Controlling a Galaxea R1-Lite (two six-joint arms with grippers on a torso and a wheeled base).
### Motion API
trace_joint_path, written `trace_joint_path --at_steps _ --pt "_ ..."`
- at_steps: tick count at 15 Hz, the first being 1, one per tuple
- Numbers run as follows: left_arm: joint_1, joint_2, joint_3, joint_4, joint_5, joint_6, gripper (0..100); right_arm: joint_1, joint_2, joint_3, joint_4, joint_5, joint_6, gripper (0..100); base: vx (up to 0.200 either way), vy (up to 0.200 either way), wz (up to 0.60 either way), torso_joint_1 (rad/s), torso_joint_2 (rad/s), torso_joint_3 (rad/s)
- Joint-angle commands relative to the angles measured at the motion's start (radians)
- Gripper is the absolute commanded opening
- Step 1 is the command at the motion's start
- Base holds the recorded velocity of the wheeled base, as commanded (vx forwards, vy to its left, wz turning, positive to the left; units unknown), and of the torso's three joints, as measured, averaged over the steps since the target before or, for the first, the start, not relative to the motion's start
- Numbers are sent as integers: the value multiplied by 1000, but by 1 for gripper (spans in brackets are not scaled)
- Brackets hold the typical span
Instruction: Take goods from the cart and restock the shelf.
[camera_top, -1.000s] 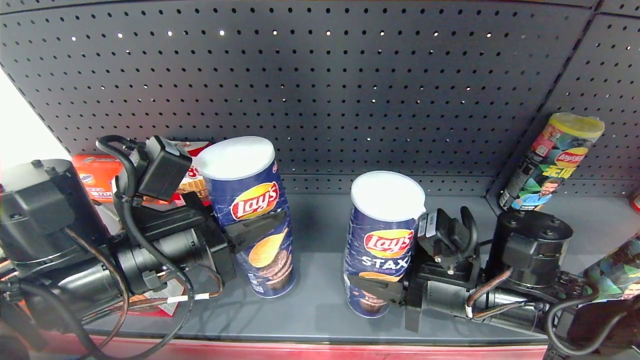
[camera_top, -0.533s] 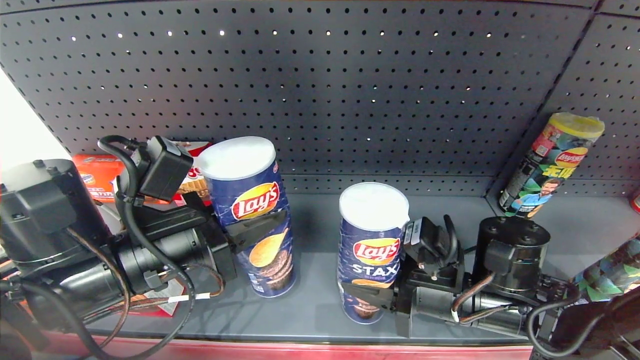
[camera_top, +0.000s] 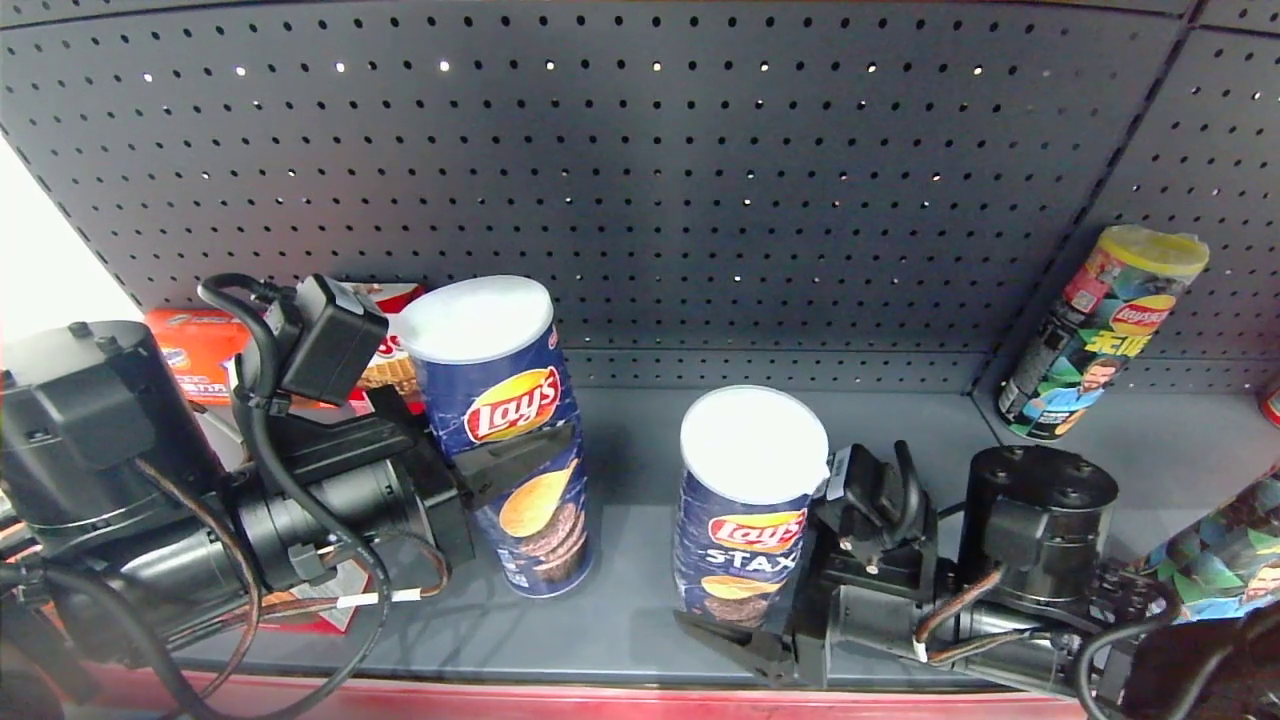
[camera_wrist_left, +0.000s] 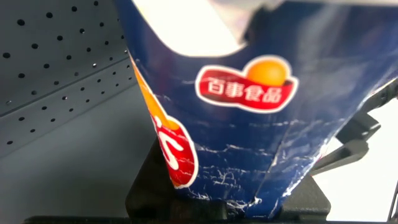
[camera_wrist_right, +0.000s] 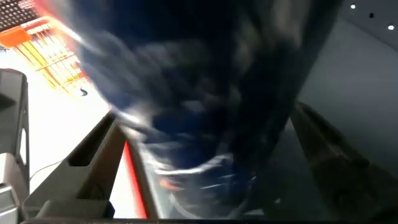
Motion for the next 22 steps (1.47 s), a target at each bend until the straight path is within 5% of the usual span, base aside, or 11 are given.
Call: trace_joint_path --at_steps 1,9,17,20,22 --pt "-1 2 0 0 0 0 0 -6 -71 44 2 0 1 100 0 0 0 0 0 0" --pt "-9 -8 8 0 0 3 0 -31 -408 133 121 -139 1 100 0 0 0 0 0 0" --pt "-13 -14 3 0 -2 5 0 -31 -882 41 591 -330 1 100 0 0 0 0 0 0" --pt "-13 -21 14 0 0 3 0 -34 -1114 -5 959 -583 16 100 0 0 0 0 0 0" --pt "-12 -26 13 0 0 3 0 -38 -1224 33 1062 -587 16 100 0 0 0 0 0 0"
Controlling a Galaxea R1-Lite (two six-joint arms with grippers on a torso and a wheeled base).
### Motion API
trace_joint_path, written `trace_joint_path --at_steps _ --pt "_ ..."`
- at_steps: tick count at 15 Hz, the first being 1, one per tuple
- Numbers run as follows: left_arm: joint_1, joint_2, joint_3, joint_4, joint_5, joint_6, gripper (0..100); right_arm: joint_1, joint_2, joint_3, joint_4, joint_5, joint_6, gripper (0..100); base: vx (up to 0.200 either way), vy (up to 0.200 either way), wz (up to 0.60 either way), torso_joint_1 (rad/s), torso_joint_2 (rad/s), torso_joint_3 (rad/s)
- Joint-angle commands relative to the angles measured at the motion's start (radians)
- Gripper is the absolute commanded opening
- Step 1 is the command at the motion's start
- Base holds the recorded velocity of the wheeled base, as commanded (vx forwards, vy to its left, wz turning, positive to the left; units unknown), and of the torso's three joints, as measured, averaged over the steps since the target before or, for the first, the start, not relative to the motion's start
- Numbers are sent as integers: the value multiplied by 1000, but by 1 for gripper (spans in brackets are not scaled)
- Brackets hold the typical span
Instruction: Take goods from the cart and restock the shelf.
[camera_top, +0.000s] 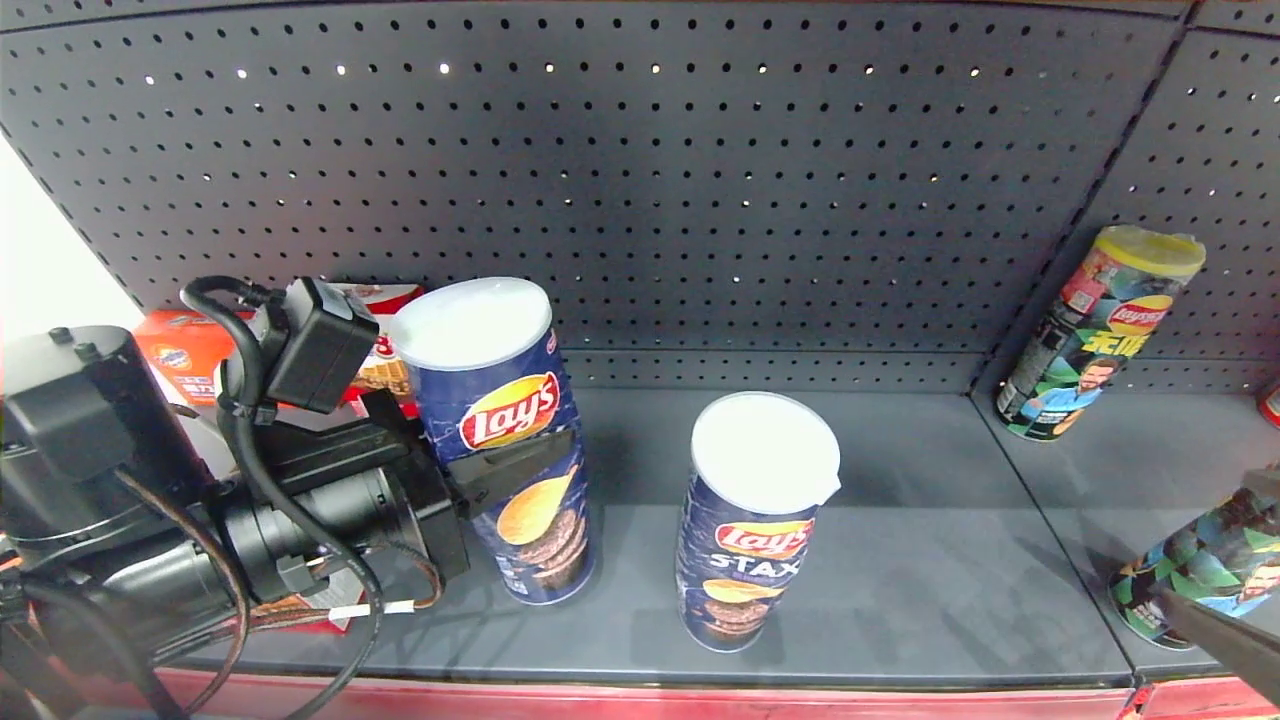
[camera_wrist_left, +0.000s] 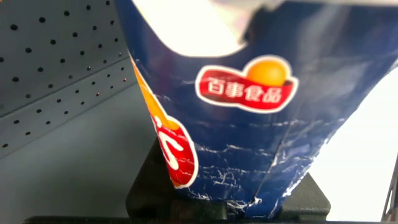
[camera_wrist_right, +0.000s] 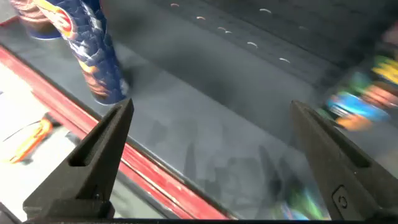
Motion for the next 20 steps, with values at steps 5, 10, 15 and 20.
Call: trace_joint_path --at_steps 5,10,15,20 --pt "1 -7 -1 0 0 0 0 -107 -346 204 138 -11 65 100 0 0 0 0 0 0" --pt "1 -7 -15 0 0 0 0 -285 -348 357 140 -14 93 100 0 0 0 0 0 0" --pt "0 -4 -24 0 -2 3 0 -609 -371 477 132 -57 -47 100 0 0 0 0 0 0" --pt "-22 -1 -19 0 -12 6 0 -796 -540 479 132 -32 -9 100 0 0 0 0 0 0"
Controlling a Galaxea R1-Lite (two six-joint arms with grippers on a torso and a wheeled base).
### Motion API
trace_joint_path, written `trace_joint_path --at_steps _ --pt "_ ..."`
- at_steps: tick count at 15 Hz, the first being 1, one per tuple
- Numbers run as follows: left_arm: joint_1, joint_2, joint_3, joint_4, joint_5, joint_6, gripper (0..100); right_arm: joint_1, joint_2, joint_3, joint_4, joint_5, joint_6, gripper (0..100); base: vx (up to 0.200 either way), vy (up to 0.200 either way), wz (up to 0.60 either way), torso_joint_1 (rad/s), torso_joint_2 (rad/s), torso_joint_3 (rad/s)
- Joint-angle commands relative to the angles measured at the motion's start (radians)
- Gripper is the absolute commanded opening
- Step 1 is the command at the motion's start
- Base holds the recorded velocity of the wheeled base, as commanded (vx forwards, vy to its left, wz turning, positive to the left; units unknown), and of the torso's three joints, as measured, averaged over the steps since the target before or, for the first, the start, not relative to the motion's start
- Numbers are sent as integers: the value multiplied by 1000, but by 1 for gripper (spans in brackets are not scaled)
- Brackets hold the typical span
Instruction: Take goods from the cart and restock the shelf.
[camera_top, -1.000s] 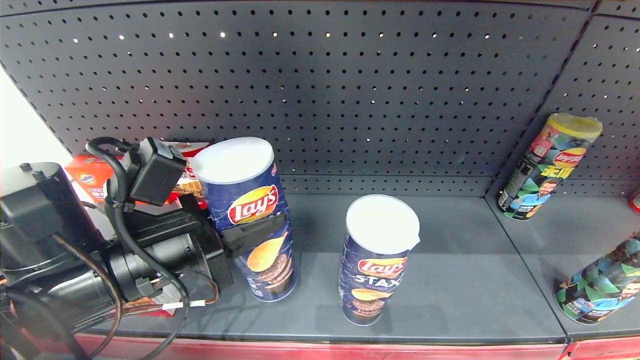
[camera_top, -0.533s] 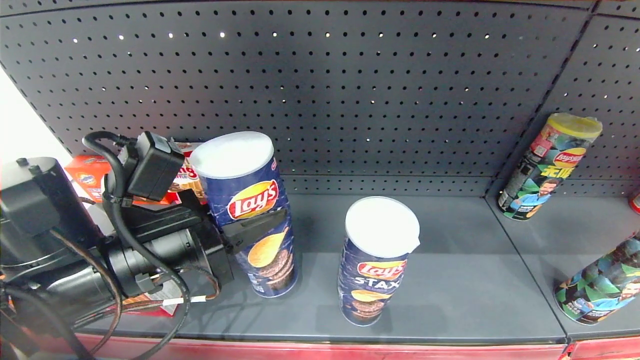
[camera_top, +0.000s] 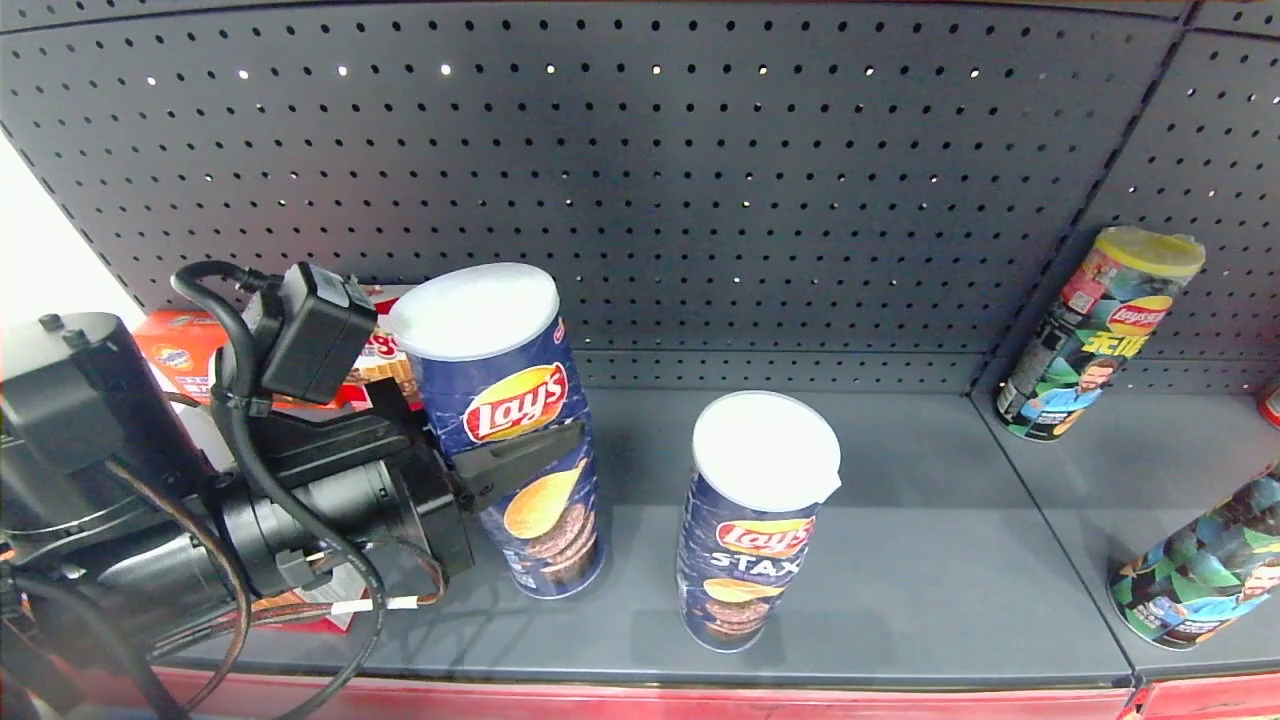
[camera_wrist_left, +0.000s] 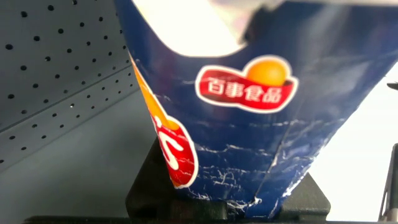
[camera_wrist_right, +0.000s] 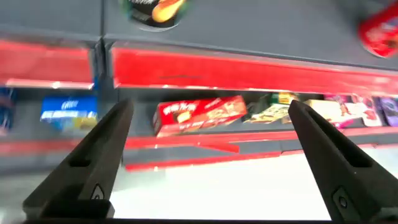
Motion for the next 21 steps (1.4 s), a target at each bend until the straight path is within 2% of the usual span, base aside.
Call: trace_joint_path --at_steps 1,2,4,6,8,17,19,21 --pt "-3 2 2 0 1 0 0 -8 -162 6 2 42 63 100 0 0 0 0 0 0" --pt "-5 -1 5 0 1 0 0 13 -248 9 2 50 126 100 0 0 0 0 0 0" --pt "-5 -3 7 0 1 2 0 15 -246 29 -32 35 240 100 0 0 0 0 0 0" --pt "-5 -5 8 0 1 2 0 62 -285 29 -28 128 240 100 0 0 0 0 0 0" --pt "-23 -5 13 0 1 2 0 51 -301 27 35 234 175 100 0 0 0 0 0 0" --pt "-14 -52 7 15 2 -1 0 50 -303 29 21 226 209 100 0 0 0 0 0 0" --pt "-11 -54 -20 19 -1 -1 0 51 -303 29 21 226 209 100 0 0 0 0 0 0" --pt "4 -29 -96 19 -9 0 0 50 -303 29 21 226 209 100 0 0 0 0 0 0"
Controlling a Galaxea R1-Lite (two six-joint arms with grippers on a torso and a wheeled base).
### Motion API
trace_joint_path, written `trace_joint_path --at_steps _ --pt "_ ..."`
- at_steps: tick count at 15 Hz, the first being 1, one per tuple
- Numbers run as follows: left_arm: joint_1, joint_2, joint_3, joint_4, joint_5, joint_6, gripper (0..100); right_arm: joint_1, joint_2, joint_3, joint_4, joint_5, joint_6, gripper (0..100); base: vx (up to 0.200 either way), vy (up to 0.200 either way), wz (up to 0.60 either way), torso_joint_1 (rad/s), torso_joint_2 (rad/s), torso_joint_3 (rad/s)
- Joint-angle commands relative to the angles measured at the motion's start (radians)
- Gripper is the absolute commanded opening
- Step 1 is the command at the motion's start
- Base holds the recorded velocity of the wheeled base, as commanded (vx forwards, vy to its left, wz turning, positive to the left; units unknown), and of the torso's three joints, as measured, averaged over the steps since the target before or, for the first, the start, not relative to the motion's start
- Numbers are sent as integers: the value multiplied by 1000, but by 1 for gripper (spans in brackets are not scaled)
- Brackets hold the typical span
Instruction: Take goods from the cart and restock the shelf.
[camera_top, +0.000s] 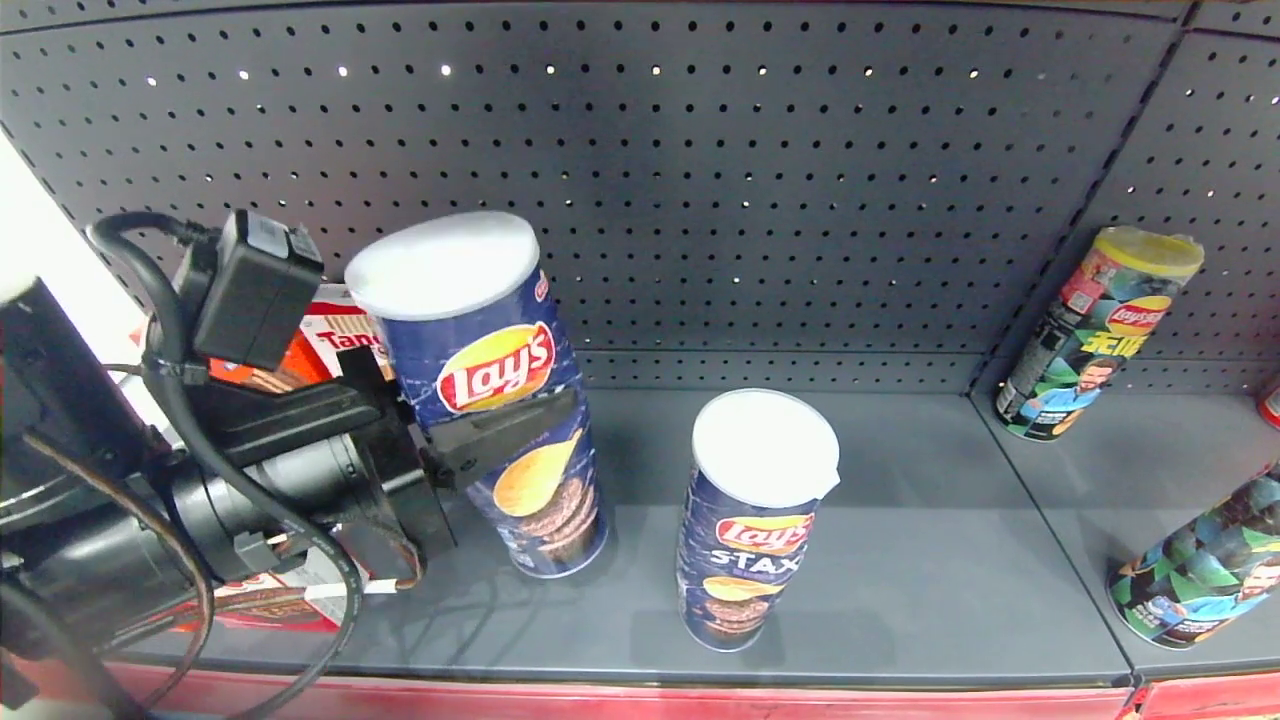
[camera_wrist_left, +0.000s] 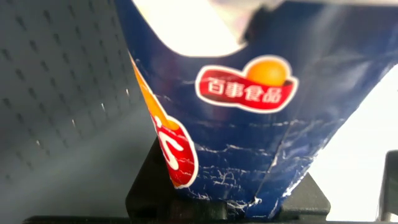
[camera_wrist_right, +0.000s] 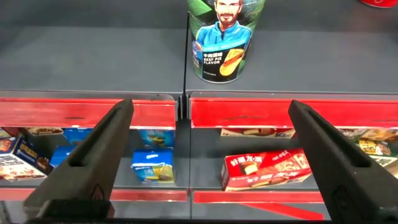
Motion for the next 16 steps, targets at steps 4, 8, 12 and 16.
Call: trace_joint_path --at_steps 4,8,12,16 --pt "66 146 -219 76 -16 87 0 0 3 0 0 0 0 100 0 0 0 0 0 0" --pt "61 241 -435 312 -162 110 0 1 3 0 0 -1 0 100 0 0 0 0 0 0" --pt "65 410 -556 300 -168 118 0 0 3 0 0 0 0 100 0 0 0 0 0 0" --pt "58 539 -727 325 -317 106 0 1 3 0 0 0 0 100 0 0 0 0 0 0"
